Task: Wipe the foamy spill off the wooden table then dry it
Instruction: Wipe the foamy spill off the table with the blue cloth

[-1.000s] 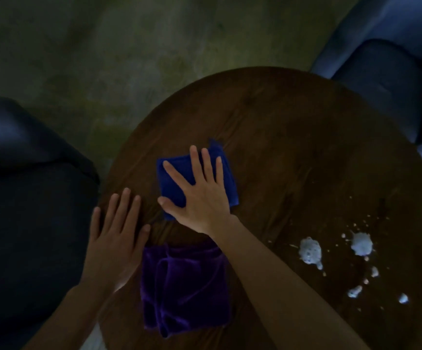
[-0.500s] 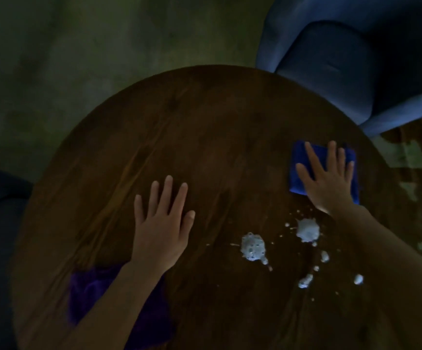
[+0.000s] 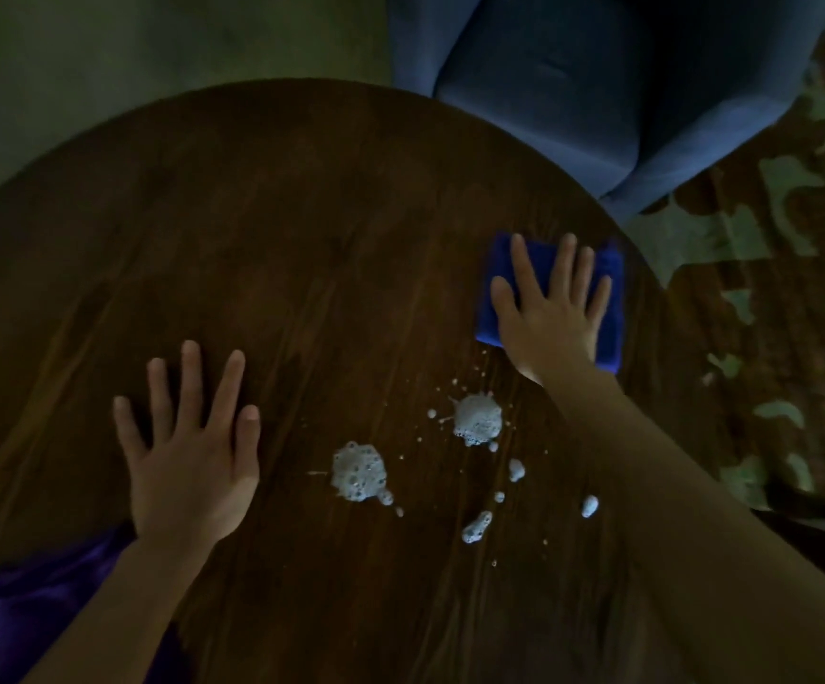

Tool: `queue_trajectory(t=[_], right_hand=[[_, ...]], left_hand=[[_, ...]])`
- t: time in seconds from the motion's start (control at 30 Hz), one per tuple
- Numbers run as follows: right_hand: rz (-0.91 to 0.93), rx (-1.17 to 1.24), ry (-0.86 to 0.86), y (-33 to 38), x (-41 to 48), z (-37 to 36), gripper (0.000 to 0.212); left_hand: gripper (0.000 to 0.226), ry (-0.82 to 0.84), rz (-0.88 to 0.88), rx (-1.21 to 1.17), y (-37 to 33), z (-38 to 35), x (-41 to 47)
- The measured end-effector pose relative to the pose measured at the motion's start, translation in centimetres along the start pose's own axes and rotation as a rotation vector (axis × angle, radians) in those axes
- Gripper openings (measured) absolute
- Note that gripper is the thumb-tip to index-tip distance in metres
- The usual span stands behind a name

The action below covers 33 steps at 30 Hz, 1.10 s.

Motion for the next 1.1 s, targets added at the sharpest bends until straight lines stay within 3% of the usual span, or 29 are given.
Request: queue_trajectory(t=[0.13, 0.23, 0.33, 0.4, 0.53, 0.6, 0.73, 0.87, 0.97, 1.03, 1.1], right_hand=[[0.352, -0.019, 0.014, 9.9, -0.2, -0.6, 0.062], [0.749, -0.116, 0.045, 16.9, -3.6, -2.7, 0.061], [0.998, -0.219, 0.088, 17.7, -3.8, -3.0, 0.062], [0.946, -0.218, 0.062, 15.0, -1.2, -1.5, 0.062], [0.558, -0.155, 0.004, 5.3, 4.4, 1.5, 0.062], [0.463, -0.176, 0.009, 1.4, 4.6, 1.9, 0.061], [0.529, -0.229, 0.028, -1.3, -1.2, 0.2, 0.061], [0.764, -0.288, 0.085, -2.9, -10.5, -2.8, 0.060], [0.923, -0.322, 0.120, -2.9, -10.7, -2.9, 0.059], [0.907, -0.340, 0.104, -3.2, -7.0, -1.8, 0.059], [0.709, -0.277, 0.028, -4.9, -2.4, 0.0, 0.059]], left_hand=[[0.065, -0.008, 0.015, -0.008, 0.0, -0.1, 0.0], [0.067, -0.002, 0.035, -0.005, 0.1, -0.3, 0.0], [0.067, 0.002, 0.035, -0.005, 0.4, -0.4, 0.1], [0.066, 0.011, 0.024, -0.008, 0.4, -0.2, 0.2], [0.065, -0.009, 0.016, -0.013, 0.2, 0.0, -0.1], [0.065, -0.013, 0.019, -0.012, 0.3, -0.1, -0.1], [0.063, -0.028, 0.014, -0.015, 0.2, -0.1, -0.2], [0.063, -0.028, 0.006, -0.014, 0.2, -0.1, -0.1], [0.063, -0.032, 0.009, -0.009, 0.2, -0.2, -0.1], [0.063, -0.035, 0.003, -0.008, 0.2, -0.3, 0.1], [0.062, -0.037, 0.004, -0.014, 0.3, -0.4, 0.2]])
Point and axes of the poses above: each hand's wrist, its own x-axis towards the middle knuckle, its own z-axis out of the back of the hand, y = z × x, the point moved 5 cm from there along x, towards the middle knuckle, and after that the axes turned 2 degrees about -z, right-handed, at the moved point
